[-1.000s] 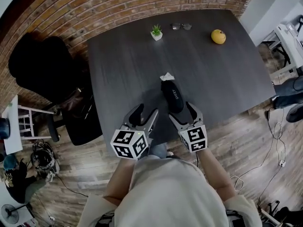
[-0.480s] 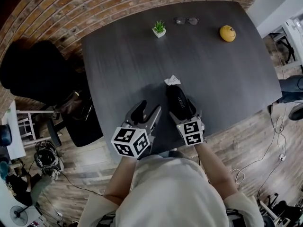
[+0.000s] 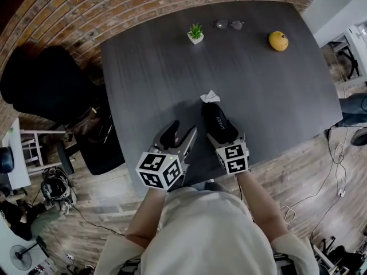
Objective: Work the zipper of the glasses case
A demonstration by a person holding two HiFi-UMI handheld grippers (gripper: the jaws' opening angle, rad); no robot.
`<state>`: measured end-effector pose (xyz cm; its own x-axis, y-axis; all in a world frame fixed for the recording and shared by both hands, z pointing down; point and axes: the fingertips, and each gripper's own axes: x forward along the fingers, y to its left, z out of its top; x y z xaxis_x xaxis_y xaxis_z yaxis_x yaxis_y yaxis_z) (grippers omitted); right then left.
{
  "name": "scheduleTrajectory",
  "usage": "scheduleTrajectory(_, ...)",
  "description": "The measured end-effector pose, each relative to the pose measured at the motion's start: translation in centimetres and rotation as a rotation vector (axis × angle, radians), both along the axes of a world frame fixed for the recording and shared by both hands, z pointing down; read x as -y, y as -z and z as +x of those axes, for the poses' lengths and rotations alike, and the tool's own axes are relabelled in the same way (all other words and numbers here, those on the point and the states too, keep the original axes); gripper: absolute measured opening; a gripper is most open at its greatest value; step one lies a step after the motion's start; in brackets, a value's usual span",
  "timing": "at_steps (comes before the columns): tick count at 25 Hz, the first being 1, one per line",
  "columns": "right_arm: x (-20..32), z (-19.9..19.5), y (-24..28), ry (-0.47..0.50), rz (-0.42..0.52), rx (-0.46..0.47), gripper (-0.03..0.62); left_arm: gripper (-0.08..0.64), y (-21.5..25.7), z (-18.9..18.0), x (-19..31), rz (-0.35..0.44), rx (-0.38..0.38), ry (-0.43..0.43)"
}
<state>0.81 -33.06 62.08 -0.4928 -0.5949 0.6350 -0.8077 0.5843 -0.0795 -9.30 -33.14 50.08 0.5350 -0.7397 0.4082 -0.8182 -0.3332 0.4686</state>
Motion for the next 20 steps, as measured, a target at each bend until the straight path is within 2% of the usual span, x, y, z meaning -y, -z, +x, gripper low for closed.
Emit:
scheduleTrajectory(4,-1.2,0.3,0.9,0.016,0.013,0.006,0.341,0.253,0.3,0.2,-1.3,0.015,0.007,0.003)
scheduleTrajectory(9,-2.9,1.0,2.9,0.005,0.056,0.046,0.331,0.253,-0.5,1.5,-4.1,-0.021,-0.02,-0.02)
scheduleTrajectory(16,-6.3,1.0,8.6,0.054,0.18,0.124,0.329,0.262,0.1,4.1,-7.9,-0.038,-0.127,-0.062)
scheduleTrajectory(20,-9.7,0.8,12.5,0.114,0.274,0.165,0.329,0.281,1.9,5.8,-9.9,-0.029,-0.237,-0.107)
